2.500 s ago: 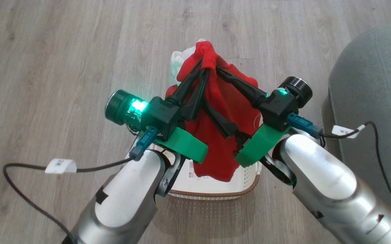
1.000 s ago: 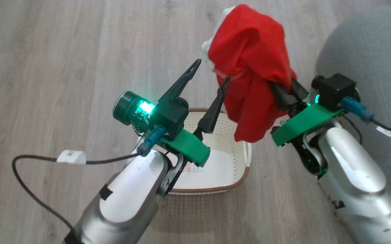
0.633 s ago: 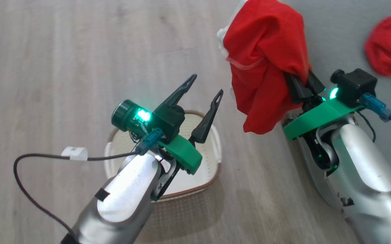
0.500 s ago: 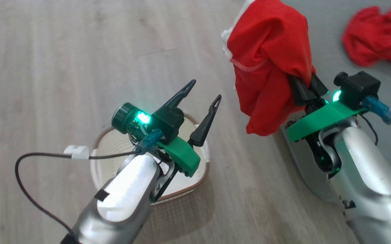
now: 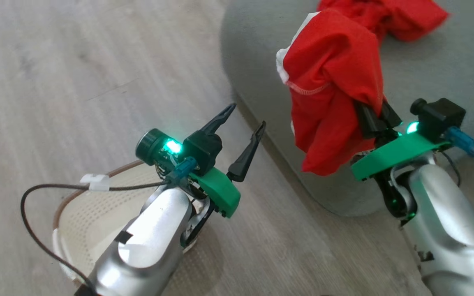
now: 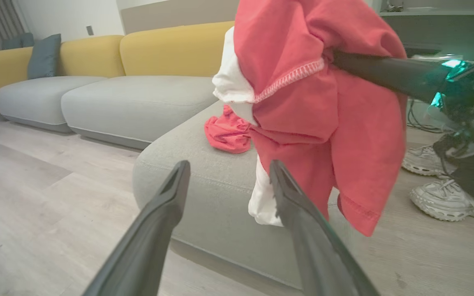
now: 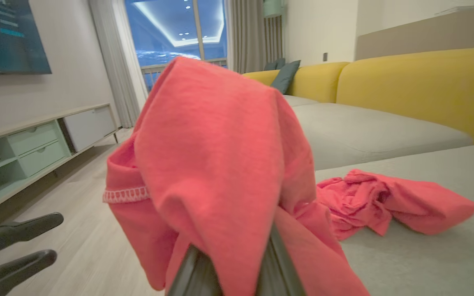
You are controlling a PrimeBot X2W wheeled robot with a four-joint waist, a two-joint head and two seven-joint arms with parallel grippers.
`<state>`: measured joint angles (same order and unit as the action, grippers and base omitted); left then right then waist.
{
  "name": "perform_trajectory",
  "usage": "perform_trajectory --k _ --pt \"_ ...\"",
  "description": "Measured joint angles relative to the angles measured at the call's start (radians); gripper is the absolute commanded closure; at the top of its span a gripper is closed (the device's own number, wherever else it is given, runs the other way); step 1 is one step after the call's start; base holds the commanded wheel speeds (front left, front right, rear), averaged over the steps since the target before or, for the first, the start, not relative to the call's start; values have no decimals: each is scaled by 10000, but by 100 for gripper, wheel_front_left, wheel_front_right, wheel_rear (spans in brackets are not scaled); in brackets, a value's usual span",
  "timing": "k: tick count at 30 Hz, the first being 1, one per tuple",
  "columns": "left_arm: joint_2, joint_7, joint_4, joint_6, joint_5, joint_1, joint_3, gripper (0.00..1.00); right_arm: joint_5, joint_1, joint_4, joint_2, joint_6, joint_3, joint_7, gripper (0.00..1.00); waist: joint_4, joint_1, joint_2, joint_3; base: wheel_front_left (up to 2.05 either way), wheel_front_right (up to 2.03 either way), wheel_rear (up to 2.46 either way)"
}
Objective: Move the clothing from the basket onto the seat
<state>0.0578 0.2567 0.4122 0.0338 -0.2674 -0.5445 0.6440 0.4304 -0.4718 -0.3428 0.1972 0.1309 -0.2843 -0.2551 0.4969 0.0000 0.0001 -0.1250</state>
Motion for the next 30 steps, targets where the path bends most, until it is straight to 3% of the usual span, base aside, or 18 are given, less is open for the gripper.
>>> perform_trajectory --k 4,16,21,30 --pt "-86 0 100 157 -75 -32 58 0 142 256 8 161 0 514 -2 100 444 0 0 -26 0 0 0" --pt "-100 0 326 159 -161 -259 374 0 -10 425 -174 685 0 1933 -2 100 543 0 0 -589 0 0 0" --pt "-100 0 422 44 -203 -330 389 0 -75 -679 -821 779 0 2111 0 100 535 0 0 -941 0 0 0" --pt "-90 0 654 -148 -157 -1062 951 0 -178 -2820 -2061 1697 0 2424 -2 100 34 1 0 -1797 0 0 0"
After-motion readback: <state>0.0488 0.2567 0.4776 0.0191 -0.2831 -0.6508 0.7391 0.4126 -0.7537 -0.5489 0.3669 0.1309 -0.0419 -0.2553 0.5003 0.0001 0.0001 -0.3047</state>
